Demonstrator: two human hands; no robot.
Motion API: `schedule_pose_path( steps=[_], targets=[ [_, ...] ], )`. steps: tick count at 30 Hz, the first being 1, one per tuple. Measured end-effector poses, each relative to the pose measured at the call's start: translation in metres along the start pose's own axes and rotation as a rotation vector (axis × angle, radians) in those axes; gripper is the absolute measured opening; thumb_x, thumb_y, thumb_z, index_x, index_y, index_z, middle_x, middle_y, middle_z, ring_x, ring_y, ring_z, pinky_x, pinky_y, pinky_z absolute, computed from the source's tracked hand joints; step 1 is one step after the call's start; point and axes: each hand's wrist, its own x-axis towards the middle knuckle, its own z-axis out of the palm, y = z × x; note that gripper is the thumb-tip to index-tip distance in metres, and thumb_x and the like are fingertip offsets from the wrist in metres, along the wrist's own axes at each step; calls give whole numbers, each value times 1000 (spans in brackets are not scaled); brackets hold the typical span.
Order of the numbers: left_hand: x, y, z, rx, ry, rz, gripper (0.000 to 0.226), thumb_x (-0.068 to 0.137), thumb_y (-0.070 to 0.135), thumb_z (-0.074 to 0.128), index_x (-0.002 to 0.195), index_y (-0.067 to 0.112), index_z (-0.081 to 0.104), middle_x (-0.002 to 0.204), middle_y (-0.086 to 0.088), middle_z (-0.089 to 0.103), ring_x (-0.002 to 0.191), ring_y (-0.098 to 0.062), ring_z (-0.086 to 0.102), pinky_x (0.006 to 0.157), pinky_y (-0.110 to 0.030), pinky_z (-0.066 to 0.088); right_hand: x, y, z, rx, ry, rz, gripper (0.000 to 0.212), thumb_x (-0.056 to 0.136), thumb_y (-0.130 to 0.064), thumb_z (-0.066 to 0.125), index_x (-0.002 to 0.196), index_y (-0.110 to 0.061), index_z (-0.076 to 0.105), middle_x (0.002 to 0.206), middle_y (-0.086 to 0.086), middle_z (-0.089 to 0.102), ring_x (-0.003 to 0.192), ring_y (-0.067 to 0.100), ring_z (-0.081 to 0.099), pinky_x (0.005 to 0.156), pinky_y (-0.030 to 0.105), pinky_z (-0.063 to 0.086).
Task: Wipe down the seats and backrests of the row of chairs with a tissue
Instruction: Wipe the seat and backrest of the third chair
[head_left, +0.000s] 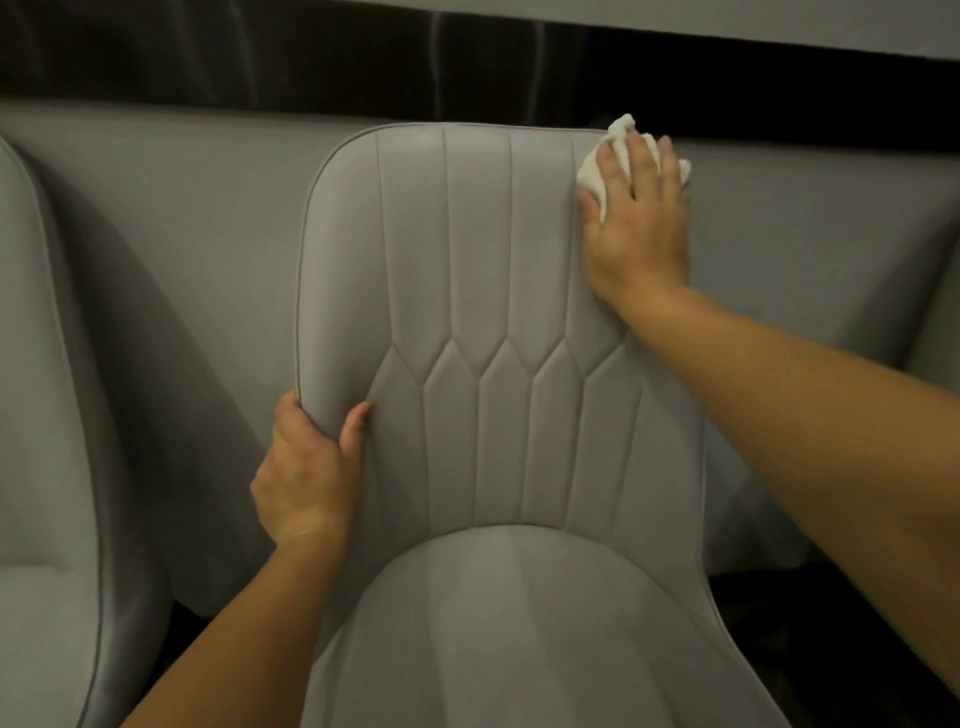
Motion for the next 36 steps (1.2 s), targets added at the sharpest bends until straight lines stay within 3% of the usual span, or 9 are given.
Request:
schedule_pose_path(
  steps=[6,9,13,19,24,26,29,32,36],
  targets=[
    [3,-2,0,-7,-41,7,71,83,74,46,121,14,42,105,-21,65,87,-49,60,66,-45,41,-35,-69,37,137,87,91,58,104,-44,29,154,-16,34,164,10,23,152,36,13,122,52,7],
    [2,-5,-1,0,-64,25,71,84,71,48,125,13,41,108,-22,64,89,-49,60,68,-46,43,-74,-103,52,236,133,-163,52,102,-36,45,147,-10,48,155,17,38,145,43,30,115,61,24],
    [3,-8,-2,-11,-97,44,69,86,69,49,126,15,38,114,-19,62,94,-46,60,71,-48,47,-117,-122,70,131,147,-411,52,95,-30,63,143,-14,53,151,15,46,139,44,40,109,62,35],
    [7,-11,-1,12,-96,52,72,86,69,46,128,11,36,117,-24,60,97,-49,57,73,-49,44,-93,-29,61,-228,143,-828,55,96,-8,48,150,-12,43,156,15,38,141,44,37,112,60,33],
    [7,-11,-6,97,-140,73,76,89,66,44,134,6,32,125,-28,55,102,-52,55,77,-52,42,-97,34,41,-346,80,-704,49,98,-11,53,146,-6,47,153,21,41,137,49,41,110,64,34],
    [8,-13,-10,118,-182,81,72,91,66,42,134,9,31,126,-26,55,101,-51,55,75,-50,41,-101,23,40,-212,5,-615,48,100,-19,54,146,-5,48,154,22,38,139,50,37,111,66,28],
    [1,-20,-17,144,-287,60,66,93,62,41,133,11,27,123,-25,58,101,-50,56,71,-45,35,-119,-18,41,35,-112,-286,54,104,-33,41,152,-10,38,163,12,25,150,41,18,119,58,11],
    [-27,-40,-28,210,-507,10,62,96,55,44,133,7,28,122,-27,58,106,-46,56,74,-44,37,-142,-61,47,216,-194,-21,56,104,-35,38,156,-14,31,166,10,15,153,36,7,123,50,5],
    [-79,-93,-64,348,-890,-117,51,97,51,47,121,7,52,125,-19,60,111,-35,57,85,-37,44,-189,-119,56,449,-348,11,53,106,-31,40,155,-14,32,166,11,14,153,35,6,123,45,6]
  ],
)
